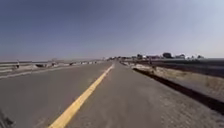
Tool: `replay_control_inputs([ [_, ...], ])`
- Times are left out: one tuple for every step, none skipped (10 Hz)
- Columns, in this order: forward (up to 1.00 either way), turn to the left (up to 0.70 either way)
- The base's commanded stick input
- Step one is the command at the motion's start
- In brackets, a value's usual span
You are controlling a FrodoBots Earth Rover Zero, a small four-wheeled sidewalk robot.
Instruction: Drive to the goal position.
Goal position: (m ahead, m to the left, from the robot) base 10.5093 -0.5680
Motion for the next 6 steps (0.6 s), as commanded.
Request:
replay_control_inputs([
  [0.50, 0.00],
  [0.50, 0.00],
  [0.50, 0.00],
  [0.50, 0.00],
  [0.50, 0.00],
  [0.50, 0.00],
])
